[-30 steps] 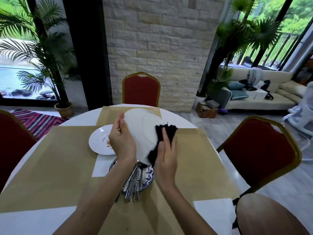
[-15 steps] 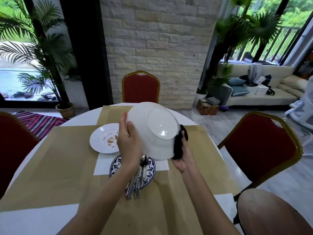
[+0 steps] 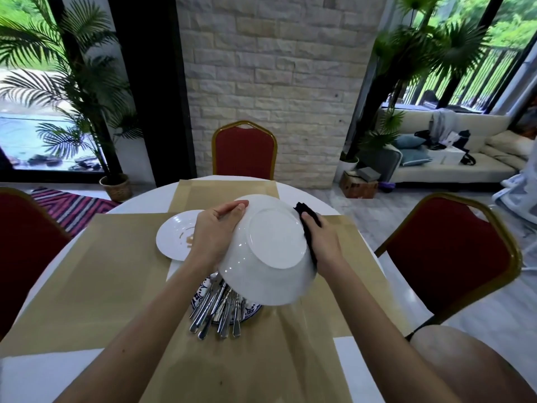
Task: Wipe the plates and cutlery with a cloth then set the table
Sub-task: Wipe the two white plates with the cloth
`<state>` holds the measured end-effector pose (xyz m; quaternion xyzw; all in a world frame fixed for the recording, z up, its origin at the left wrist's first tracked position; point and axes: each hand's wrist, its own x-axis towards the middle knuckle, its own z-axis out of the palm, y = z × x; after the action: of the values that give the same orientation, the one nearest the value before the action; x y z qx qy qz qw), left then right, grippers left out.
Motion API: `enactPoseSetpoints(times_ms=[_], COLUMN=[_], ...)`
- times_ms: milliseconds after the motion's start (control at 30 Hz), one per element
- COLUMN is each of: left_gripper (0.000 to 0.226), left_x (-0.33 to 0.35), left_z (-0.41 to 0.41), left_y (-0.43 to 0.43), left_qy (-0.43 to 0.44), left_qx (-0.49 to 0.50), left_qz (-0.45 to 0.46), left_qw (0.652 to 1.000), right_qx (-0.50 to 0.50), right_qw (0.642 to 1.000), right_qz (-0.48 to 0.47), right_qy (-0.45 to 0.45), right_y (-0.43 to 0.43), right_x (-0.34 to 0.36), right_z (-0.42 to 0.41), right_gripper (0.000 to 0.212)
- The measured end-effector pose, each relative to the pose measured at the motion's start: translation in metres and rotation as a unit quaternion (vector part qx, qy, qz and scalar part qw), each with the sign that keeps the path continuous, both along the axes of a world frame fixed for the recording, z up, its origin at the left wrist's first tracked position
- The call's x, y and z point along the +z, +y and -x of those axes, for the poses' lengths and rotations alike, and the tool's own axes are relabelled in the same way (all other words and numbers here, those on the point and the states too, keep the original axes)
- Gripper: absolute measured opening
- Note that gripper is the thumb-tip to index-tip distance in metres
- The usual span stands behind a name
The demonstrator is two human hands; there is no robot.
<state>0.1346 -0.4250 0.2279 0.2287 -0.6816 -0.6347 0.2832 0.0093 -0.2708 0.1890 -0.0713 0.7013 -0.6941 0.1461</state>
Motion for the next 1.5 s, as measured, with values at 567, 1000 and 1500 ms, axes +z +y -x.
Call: enactPoseSetpoints(times_ms=[567, 1000, 1500], left_gripper=[0.015, 0.012, 0.035], left_x=[-0.010, -0.016, 0.009], left_z=[0.007, 0.005, 0.001], left_y=[0.008, -0.013, -0.010], left_qy=[0.086, 0.068, -0.178], left_qx=[0.130, 0.014, -0.146], left_qz=[-0.079, -0.068, -0.222], left_qw=[0.985, 0.995, 0.947], right_qx=[-0.047, 0.107, 0.223], right_qw=[0.865, 0.943, 0.690], right_qz=[-0.140, 0.253, -0.232], right_qy=[0.480, -0.189, 0.648], right_y=[-0.033, 0.013, 0.013], right_x=[-0.057, 0.019, 0.025], right_z=[-0.107, -0.019, -0.046], right_gripper=[0.046, 0.038, 0.013])
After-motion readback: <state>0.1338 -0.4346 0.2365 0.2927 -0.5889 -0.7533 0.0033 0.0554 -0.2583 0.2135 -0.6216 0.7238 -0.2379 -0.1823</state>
